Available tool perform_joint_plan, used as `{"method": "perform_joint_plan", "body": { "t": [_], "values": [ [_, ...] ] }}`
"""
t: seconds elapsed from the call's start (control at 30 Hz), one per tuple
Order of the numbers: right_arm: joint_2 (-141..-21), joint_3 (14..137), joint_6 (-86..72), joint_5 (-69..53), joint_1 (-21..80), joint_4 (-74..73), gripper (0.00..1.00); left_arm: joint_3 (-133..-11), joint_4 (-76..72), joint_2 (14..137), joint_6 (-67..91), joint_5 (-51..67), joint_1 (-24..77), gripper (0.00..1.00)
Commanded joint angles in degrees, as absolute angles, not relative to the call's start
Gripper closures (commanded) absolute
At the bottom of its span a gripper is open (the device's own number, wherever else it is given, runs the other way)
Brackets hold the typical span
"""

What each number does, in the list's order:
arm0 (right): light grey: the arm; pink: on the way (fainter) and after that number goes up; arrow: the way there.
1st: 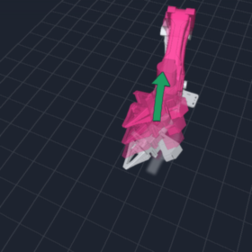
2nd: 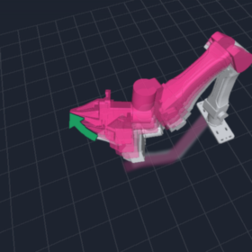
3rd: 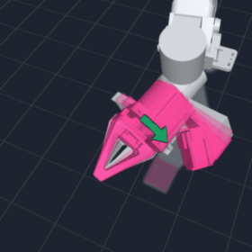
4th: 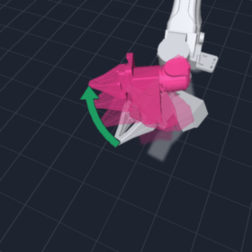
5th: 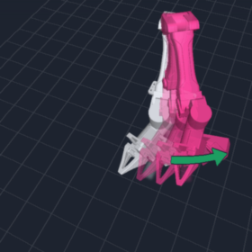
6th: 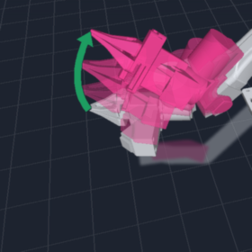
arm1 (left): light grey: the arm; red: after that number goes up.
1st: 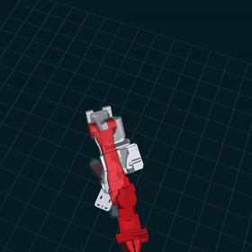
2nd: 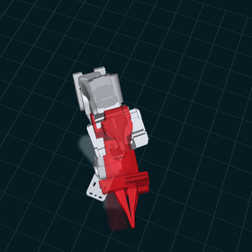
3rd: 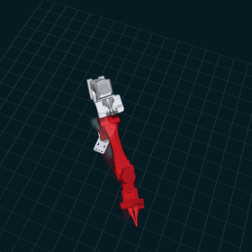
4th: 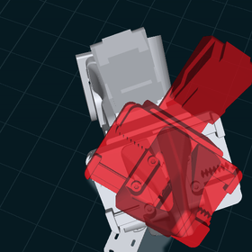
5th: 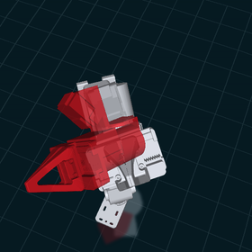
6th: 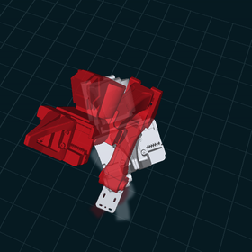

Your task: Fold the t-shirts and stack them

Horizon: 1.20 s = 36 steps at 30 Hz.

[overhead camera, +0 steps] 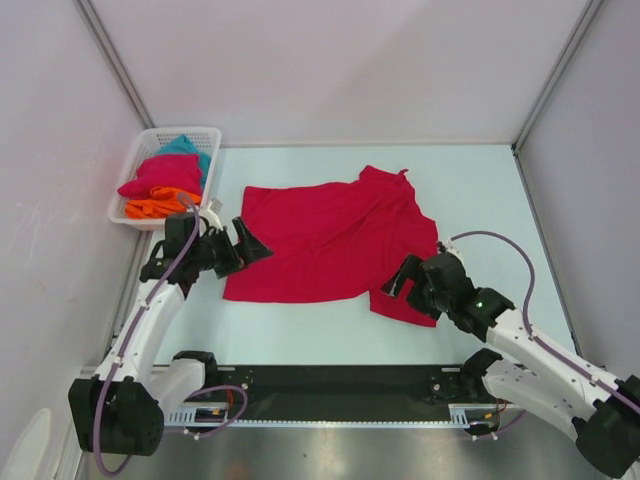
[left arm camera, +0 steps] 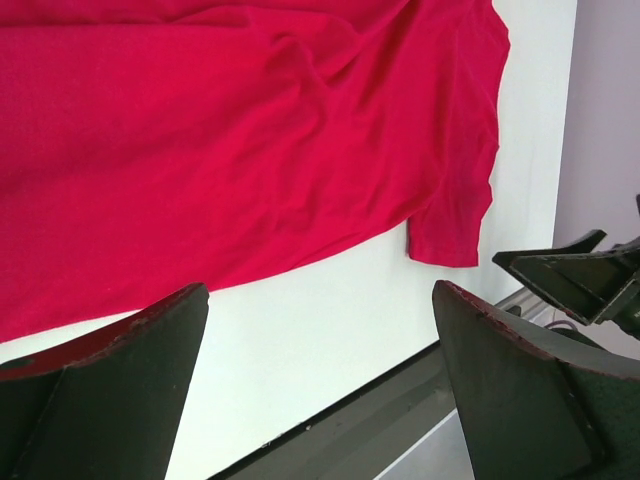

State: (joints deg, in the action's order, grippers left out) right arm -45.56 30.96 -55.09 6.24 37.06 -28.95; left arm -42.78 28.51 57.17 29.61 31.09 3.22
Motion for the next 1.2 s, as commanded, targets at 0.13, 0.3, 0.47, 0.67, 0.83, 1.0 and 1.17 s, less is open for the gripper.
{"method": "perform_joint_plan", "body": {
  "t": [0.13, 0.3, 0.47, 0.67, 0.83, 1.0, 1.17],
  "values": [
    [-47.38, 30.76, -54.32, -2.29, 36.74, -20.47, 0.01, -44.56, 30.24, 54.05, 28.47, 30.32, 3.69, 0.0],
    [-45.61, 30.5, -56.5, -0.61, 36.74, -20.66, 0.06, -43.86, 26.81, 52.74, 31.55, 26.47, 3.6, 0.0],
    [-46.84, 31.11, -60.03, -0.1, 39.63, -19.34, 0.1, -45.44, 28.57, 53.79, 35.13, 19.97, 4.04, 0.01],
    [-44.65, 31.03, -59.15, 4.92, 42.89, -22.24, 0.11, -44.12, 21.8, 57.65, 41.39, 11.61, 14.48, 0.01],
    [-45.96, 31.46, -56.52, 3.87, 43.24, -23.03, 0.12, -45.79, 22.15, 57.22, 42.72, 10.37, 17.22, 0.01],
    [-48.16, 29.89, -55.55, 3.52, 43.24, -19.0, 0.12, -49.3, 24.78, 56.6, 38.07, 13.43, 17.23, 0.0],
    [-51.85, 31.28, -55.12, 3.07, 43.94, -16.26, 0.13, -53.52, 29.96, 59.85, 31.39, 15.91, 17.31, 0.0]
  ]
}}
